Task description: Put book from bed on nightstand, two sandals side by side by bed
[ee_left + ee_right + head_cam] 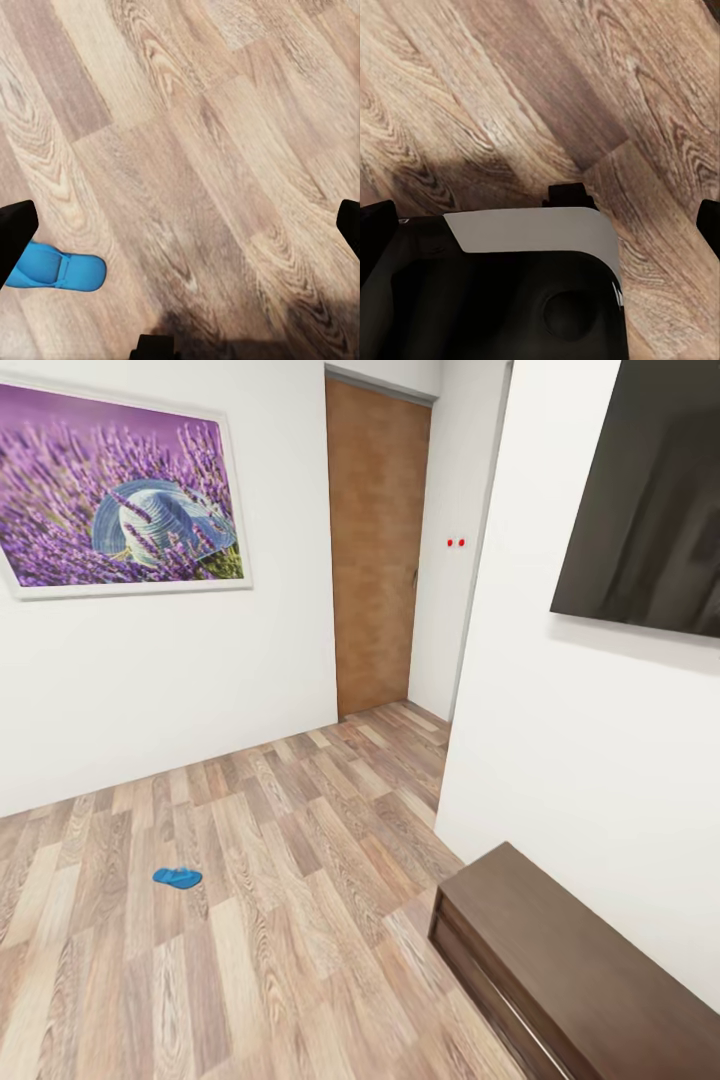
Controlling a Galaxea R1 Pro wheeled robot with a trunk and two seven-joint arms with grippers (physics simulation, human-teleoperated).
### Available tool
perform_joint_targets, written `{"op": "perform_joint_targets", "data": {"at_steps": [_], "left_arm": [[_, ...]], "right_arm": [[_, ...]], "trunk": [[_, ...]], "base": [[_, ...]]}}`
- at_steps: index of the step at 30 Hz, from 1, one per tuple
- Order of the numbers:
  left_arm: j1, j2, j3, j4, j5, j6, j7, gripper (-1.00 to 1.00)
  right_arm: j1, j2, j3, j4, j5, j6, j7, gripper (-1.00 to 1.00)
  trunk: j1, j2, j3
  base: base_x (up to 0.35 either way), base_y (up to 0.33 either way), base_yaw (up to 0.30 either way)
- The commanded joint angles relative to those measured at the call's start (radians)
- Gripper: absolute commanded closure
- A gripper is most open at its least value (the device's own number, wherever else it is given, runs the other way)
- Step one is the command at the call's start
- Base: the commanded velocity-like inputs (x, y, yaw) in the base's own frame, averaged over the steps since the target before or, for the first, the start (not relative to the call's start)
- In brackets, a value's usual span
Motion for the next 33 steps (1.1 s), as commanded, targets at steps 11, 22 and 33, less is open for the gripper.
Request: {"op": "perform_joint_targets", "data": {"at_steps": [11, 22, 33], "left_arm": [[0.0, 0.0, 0.0, 0.001, 0.004, -0.001, 0.0, -1.0], [0.0, 0.0, -0.001, 0.001, 0.004, -0.002, 0.0, -1.0], [0.0, 0.0, -0.001, 0.001, 0.004, -0.001, 0.001, -1.0]], "right_arm": [[0.0, 0.0, 0.0, 0.0, -0.008, -0.002, 0.002, -1.0], [0.0, 0.0, 0.001, 0.0, -0.007, -0.002, 0.002, -1.0], [0.0, 0.0, 0.001, 0.0, -0.008, -0.002, 0.002, -1.0]], "trunk": [[0.0, 0.0, -0.001], [0.0, 0.0, -0.001], [0.0, 0.0, -0.001]], "base": [[0.262, -0.001, 0.0], [0.039, 0.0, 0.0], [0.266, -0.017, 0.0]]}}
